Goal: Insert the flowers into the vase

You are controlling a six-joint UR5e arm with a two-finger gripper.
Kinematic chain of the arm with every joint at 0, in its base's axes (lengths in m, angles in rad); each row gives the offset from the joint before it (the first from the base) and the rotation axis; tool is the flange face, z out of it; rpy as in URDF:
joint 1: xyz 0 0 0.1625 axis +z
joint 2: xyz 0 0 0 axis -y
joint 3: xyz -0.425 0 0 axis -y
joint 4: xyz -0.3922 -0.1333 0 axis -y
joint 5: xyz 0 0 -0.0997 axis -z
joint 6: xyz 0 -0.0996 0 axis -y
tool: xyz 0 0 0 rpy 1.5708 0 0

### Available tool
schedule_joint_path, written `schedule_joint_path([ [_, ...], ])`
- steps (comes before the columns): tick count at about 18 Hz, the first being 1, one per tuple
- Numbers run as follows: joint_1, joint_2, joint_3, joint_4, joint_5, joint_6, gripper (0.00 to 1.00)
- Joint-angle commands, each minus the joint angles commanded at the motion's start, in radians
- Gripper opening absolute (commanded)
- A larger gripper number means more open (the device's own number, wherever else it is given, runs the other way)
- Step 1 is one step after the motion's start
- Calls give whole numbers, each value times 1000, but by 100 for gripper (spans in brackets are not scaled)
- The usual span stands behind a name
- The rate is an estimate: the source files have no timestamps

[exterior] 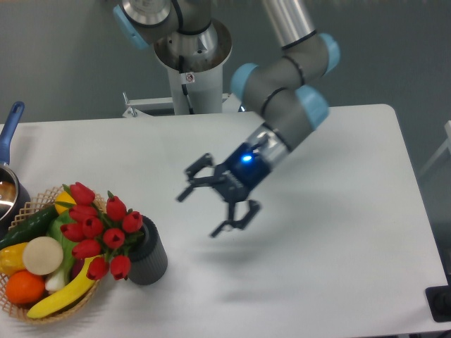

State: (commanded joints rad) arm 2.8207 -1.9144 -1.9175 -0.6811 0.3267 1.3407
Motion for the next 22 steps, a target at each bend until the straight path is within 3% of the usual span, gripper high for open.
schedule_joint_path([
  [3,40,-2,5,0,72,-2,100],
  [10,28,2,43,-2,566,-9,100],
  [14,-24,14,90,-6,818,-58,100],
  [18,-171,-29,123,-17,1128,-34,100],
  [22,-202,-34,120,-17,1206,-35,100],
])
